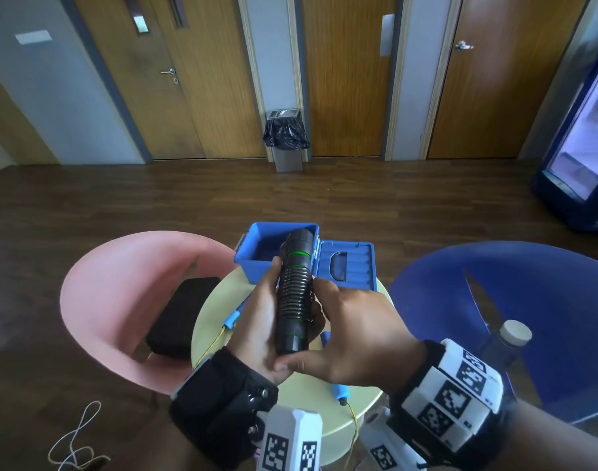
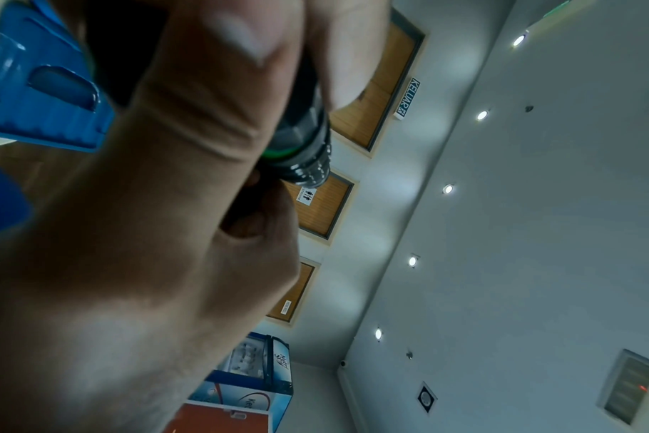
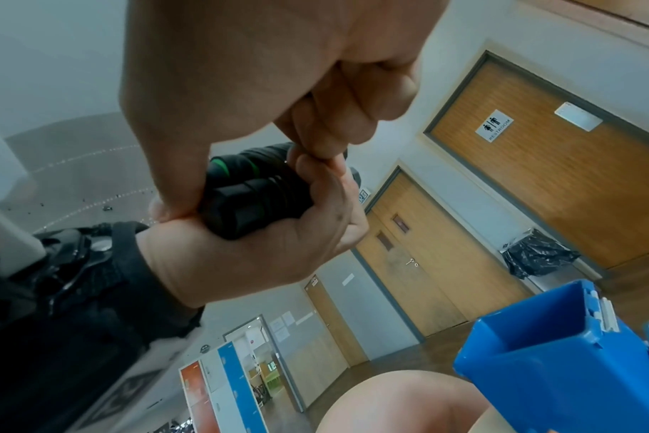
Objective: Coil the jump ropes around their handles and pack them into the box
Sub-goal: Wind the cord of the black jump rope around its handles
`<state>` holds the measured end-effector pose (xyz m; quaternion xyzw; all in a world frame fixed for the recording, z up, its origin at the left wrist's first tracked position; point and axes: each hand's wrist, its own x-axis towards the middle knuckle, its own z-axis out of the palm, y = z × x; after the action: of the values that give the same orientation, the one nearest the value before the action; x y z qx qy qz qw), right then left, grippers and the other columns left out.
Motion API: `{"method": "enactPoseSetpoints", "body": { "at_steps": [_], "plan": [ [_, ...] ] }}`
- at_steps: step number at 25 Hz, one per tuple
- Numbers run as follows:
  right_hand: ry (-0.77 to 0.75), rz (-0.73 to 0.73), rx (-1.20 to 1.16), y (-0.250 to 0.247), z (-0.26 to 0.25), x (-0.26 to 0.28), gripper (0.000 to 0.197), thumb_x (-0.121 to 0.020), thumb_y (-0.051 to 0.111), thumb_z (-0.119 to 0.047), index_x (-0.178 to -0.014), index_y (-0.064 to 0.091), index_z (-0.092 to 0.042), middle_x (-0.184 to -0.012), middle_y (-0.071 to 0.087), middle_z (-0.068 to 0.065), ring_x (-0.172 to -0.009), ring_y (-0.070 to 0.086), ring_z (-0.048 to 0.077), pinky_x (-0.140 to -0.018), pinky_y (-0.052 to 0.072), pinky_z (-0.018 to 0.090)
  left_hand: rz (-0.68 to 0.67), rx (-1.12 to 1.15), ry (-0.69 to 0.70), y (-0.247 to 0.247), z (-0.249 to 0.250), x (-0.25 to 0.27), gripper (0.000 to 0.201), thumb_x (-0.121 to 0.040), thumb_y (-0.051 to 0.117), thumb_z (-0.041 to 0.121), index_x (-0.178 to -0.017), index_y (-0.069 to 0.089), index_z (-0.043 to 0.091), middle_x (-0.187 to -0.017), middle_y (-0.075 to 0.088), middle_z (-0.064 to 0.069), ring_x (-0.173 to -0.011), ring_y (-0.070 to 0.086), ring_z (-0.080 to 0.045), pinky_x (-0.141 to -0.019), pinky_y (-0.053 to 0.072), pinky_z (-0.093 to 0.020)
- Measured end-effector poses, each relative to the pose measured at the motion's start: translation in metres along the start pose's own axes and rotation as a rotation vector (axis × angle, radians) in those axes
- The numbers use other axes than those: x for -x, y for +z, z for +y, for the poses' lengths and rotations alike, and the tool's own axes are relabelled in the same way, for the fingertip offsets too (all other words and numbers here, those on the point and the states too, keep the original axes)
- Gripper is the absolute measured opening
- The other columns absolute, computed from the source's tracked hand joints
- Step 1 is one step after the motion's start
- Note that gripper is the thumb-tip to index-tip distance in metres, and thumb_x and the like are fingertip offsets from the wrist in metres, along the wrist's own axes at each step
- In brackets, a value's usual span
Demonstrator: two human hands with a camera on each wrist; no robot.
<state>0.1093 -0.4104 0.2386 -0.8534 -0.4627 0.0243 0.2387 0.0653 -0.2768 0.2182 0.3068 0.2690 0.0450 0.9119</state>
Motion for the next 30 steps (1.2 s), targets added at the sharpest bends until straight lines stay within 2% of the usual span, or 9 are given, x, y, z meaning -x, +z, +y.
{"method": "enactPoseSetpoints", "body": {
  "at_steps": [8,13,15,17,19,22,24,27,30],
  "plan": [
    [0.003,0.088,-0.084,0.006,0.012,-0.001,0.072,-0.053,0.045,-0.092,-0.086,0.047,-0.027,-0.055,0.037,-0.018,-0.048,0.039,0.001,-0.047,0.022,0.018,-0.013,-0.013,0.004,0.0,-0.005,-0.01,0.044,-0.091,0.055,0.058,-0.084,0.064,0.016,-0.071,0.059,-0.002,-0.059,0.056,-0.014,-0.065,0.041,-0.029],
    [0.02,0.125,-0.468,0.006,0.019,0.005,0.061,-0.056,0.065,-0.082,-0.07,0.044,-0.027,-0.056,0.046,-0.018,-0.051,0.039,0.009,-0.051,0.026,0.022,-0.135,-0.095,-0.003,0.009,-0.005,0.001,0.034,-0.09,0.058,0.051,-0.085,0.058,0.018,-0.074,0.05,-0.003,-0.066,0.053,-0.017,-0.066,0.041,-0.03],
    [0.011,0.124,-0.551,0.009,0.022,0.007,0.062,-0.057,0.068,-0.079,-0.067,0.043,-0.024,-0.054,0.038,-0.013,-0.052,0.031,0.009,-0.051,0.023,0.023,-0.127,-0.298,0.237,0.01,-0.003,0.0,0.031,-0.089,0.062,0.044,-0.102,0.057,0.016,-0.083,0.054,0.001,-0.072,0.06,-0.011,-0.066,0.047,-0.024],
    [0.002,0.089,-0.613,0.012,0.024,0.011,0.069,-0.056,0.068,-0.083,-0.068,0.045,-0.019,-0.058,0.031,-0.012,-0.056,0.026,0.008,-0.052,0.022,0.031,0.015,-0.724,0.682,0.002,0.004,-0.006,0.054,-0.083,0.065,0.049,-0.126,0.053,0.02,-0.115,0.06,0.007,-0.104,0.062,-0.002,-0.086,0.049,-0.024],
    [-0.027,0.028,-0.657,0.016,0.025,0.017,0.079,-0.056,0.066,-0.087,-0.072,0.048,-0.012,-0.064,0.031,-0.01,-0.06,0.028,0.015,-0.054,0.025,0.044,-0.161,-1.147,1.101,-0.008,0.018,-0.009,0.053,-0.089,0.05,0.059,-0.118,0.064,0.017,-0.122,0.064,0.004,-0.12,0.057,-0.011,-0.101,0.044,-0.039],
    [-0.081,-0.057,-0.793,0.021,0.024,0.02,0.086,-0.062,0.069,-0.082,-0.08,0.051,-0.001,-0.072,0.036,0.019,-0.066,0.037,0.034,-0.059,0.03,0.057,-0.678,-1.44,1.117,-0.017,0.033,-0.014,0.085,-0.093,0.022,0.075,-0.093,0.072,0.006,-0.095,0.071,-0.006,-0.101,0.066,-0.028,-0.088,0.048,-0.05],
    [-0.091,-0.079,-0.931,0.017,0.025,0.019,0.086,-0.066,0.069,-0.079,-0.081,0.053,0.004,-0.071,0.04,0.02,-0.065,0.039,0.031,-0.059,0.031,0.05,-0.799,-1.459,1.074,-0.015,0.039,-0.016,0.091,-0.077,0.026,0.09,-0.093,0.064,0.009,-0.084,0.066,-0.003,-0.079,0.064,-0.026,-0.072,0.049,-0.044],
    [-0.091,-0.122,-0.996,0.014,0.024,0.015,0.082,-0.067,0.065,-0.081,-0.077,0.056,0.0,-0.071,0.045,0.01,-0.068,0.042,0.02,-0.061,0.031,0.041,-0.723,-1.723,1.121,-0.017,0.044,-0.01,0.08,-0.051,0.053,0.097,-0.082,0.053,0.023,-0.07,0.054,0.011,-0.063,0.052,-0.013,-0.06,0.04,-0.03],
    [-0.003,-0.195,-0.939,0.025,0.03,0.009,0.094,-0.063,0.058,-0.088,-0.077,0.048,0.005,-0.067,0.039,0.008,-0.062,0.035,0.016,-0.056,0.026,0.038,-0.509,-1.982,1.157,-0.033,0.038,-0.018,0.054,-0.049,0.077,0.065,-0.072,0.039,0.034,-0.059,0.04,0.016,-0.055,0.043,-0.011,-0.052,0.031,-0.027]
  ]
}}
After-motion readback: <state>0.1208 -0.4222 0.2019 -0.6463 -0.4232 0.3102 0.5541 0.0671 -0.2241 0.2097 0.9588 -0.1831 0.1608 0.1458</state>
